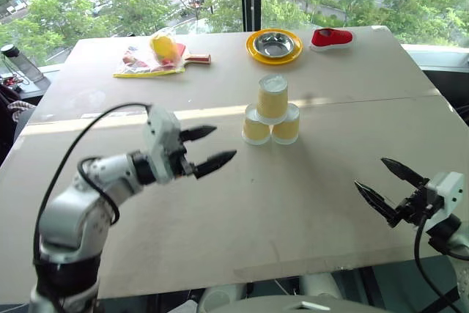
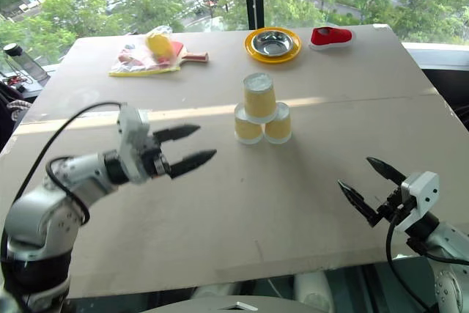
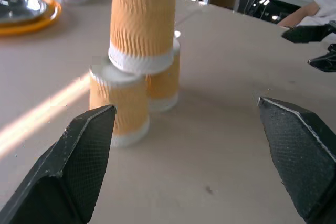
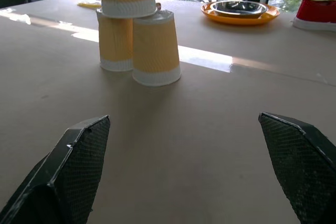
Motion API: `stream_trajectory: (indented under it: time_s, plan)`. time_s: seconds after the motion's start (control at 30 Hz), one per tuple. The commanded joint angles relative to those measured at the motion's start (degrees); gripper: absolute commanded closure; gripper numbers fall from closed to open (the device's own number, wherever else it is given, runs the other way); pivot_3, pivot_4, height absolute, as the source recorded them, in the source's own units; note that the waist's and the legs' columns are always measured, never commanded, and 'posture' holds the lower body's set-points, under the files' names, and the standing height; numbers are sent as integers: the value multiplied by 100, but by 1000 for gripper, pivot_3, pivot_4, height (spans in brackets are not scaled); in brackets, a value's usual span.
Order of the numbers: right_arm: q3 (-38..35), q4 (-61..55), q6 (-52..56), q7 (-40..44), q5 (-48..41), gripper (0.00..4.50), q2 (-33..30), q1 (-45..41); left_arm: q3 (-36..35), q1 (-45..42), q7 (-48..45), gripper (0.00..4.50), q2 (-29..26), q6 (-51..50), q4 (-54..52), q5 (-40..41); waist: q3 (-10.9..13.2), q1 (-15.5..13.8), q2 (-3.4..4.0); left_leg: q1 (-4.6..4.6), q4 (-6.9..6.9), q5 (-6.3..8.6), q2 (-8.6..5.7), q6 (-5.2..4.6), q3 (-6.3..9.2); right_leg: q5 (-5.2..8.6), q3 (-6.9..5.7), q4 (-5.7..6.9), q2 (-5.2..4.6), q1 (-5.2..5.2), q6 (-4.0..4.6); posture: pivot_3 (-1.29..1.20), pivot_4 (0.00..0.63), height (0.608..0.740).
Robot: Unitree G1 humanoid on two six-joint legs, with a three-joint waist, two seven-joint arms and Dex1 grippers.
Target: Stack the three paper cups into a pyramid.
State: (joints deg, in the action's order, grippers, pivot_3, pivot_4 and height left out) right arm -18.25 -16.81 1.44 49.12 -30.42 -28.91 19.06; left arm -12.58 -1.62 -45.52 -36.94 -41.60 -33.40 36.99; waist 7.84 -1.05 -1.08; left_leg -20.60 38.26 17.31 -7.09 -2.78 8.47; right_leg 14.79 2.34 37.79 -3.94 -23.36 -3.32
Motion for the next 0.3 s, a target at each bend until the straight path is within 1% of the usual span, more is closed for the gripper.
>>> stream_trajectory:
  time_s: [0.03, 0.2, 0.3]
  plan:
    - [117, 501, -217, -38, 455, 0, -75, -119, 480, 937, 830, 63, 318, 281, -687, -667, -1, -15, 2, 1, 0, 0, 0, 0, -1, 0, 1, -1, 0, 1, 0, 0, 150, 740]
    - [290, 905, -461, 80, 599, 0, 7, -236, 1284, 1658, 1335, 63, 819, 1353, -352, -1730, -2, -47, 4, 3, -3, 1, 0, 1, -4, 0, 2, -2, -1, 2, 0, 0, 150, 740]
    - [352, 900, -468, 49, 588, 0, 43, -284, 1391, 1825, 1471, 63, 1016, 1625, -234, -1899, -3, -52, 6, 3, -4, 1, 1, 1, -5, 0, 3, -2, -1, 3, 0, 0, 150, 740]
